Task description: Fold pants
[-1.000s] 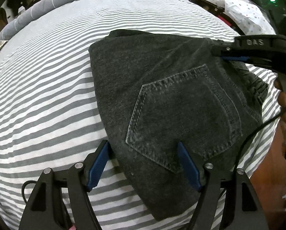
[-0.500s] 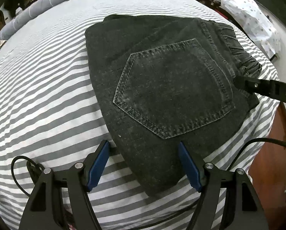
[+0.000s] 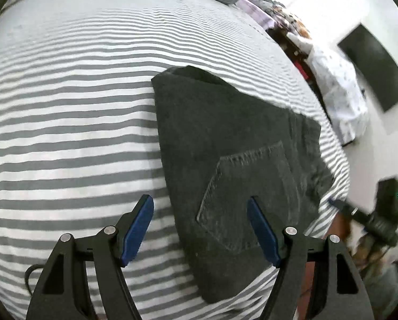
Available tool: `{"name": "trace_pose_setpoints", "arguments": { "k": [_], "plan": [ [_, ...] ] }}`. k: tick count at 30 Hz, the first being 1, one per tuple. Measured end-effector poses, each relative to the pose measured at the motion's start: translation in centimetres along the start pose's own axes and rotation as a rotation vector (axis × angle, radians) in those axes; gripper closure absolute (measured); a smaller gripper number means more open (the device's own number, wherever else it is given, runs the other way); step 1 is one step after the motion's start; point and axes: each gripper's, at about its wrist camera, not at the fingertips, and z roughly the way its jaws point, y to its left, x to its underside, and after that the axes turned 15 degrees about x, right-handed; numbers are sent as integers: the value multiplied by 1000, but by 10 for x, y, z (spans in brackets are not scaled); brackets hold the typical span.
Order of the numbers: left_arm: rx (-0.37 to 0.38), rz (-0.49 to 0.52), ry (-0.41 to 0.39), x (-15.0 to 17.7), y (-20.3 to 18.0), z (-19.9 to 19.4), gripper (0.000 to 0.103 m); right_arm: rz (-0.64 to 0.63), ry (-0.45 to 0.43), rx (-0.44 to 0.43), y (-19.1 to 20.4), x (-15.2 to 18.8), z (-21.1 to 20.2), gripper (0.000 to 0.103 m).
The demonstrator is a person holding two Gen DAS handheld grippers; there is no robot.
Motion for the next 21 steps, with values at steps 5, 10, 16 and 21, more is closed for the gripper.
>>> {"name": "trace_pose_setpoints", "arguments": {
  "k": [5,10,16,21],
  "plan": [
    [26,-24,28,-10,10,11,30,6,36,-63,-7,-1,25,49],
    [29,-33,33,-14,17,11,30,-33,29,-124,-7,-8,40,45],
    [8,23,30,-18,13,18,27,-79,-19,-194,5,-23,56,39],
    [2,36,6,-26,12,25,25,-48,-28,-226,6,-38,64,36]
  ]
}}
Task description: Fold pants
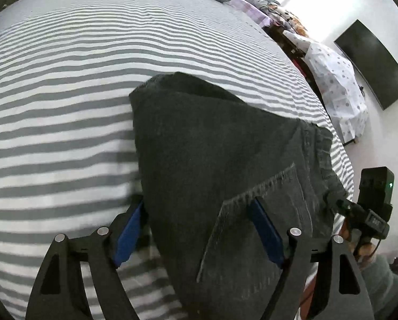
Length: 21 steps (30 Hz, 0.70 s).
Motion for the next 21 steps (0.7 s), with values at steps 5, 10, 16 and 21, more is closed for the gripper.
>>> {"name": "trace_pose_setpoints", "arguments": {
  "k": [5,10,16,21],
  "plan": [
    [38,-24,-5,-1,5,-2,25,1,15,-17,2,6,-5,29],
    [34,19,14,5,2,-3,31,-11,-2,-27,4,6,-1,27],
    [42,-13,4,6,2,-4,75,27,10,52,8,-14,14,67],
    [13,0,-6,7,-11,-4,87,46,-4,132,26,-13,-1,76]
  ]
}}
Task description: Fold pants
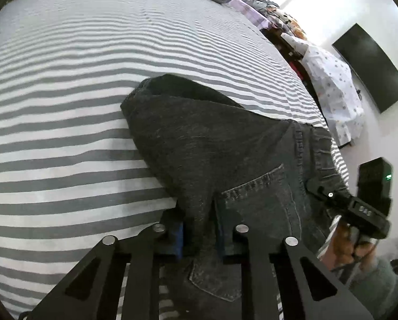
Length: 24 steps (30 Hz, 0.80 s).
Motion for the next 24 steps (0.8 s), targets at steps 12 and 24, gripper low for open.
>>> {"name": "trace_pose_setpoints", "arguments": {
  "k": [12,24],
  "plan": [
    [105,-27,-141,-1,-8,-77,88,-49,-72,28,91,-18,-68,78],
    [-132,-20,-207,-36,65,-207,87,-144,-22,-91,251,-35,4,78]
  ]
}}
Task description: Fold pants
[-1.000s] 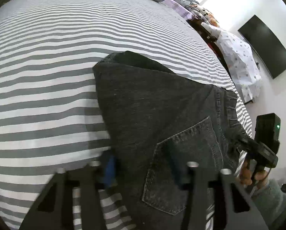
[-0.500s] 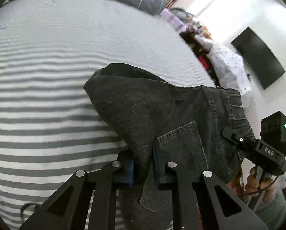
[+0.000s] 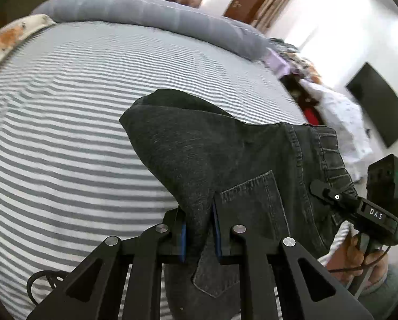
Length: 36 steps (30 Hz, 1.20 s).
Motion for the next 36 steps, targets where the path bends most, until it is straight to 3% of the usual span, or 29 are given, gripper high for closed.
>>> {"name": "trace_pose_setpoints", "arguments": {
  "k": [5,9,16,21,24,29,36],
  "plan": [
    [-79,-31,10,-14,44,-12,87,9,51,-25,38,-8,57,78],
    [-116,-45,30,-25,78,-5,87,8,89,4,57,-14,96,78],
    [-149,-39,39,-40,111,14,87,30,102,57,62,-21,136,77],
    [-226,-27,74,-28,124,37,80,2,142,154,62,-14,160,66],
    [-309,-4,69,-23,123,40,72,-24,141,201,59,-6,160,57],
    [-387,19,45,-7,116,34,70,-57,105,260,53,9,141,42],
    [-442,44,67,32,105,20,68,-103,87,313,56,30,122,37]
  ]
}}
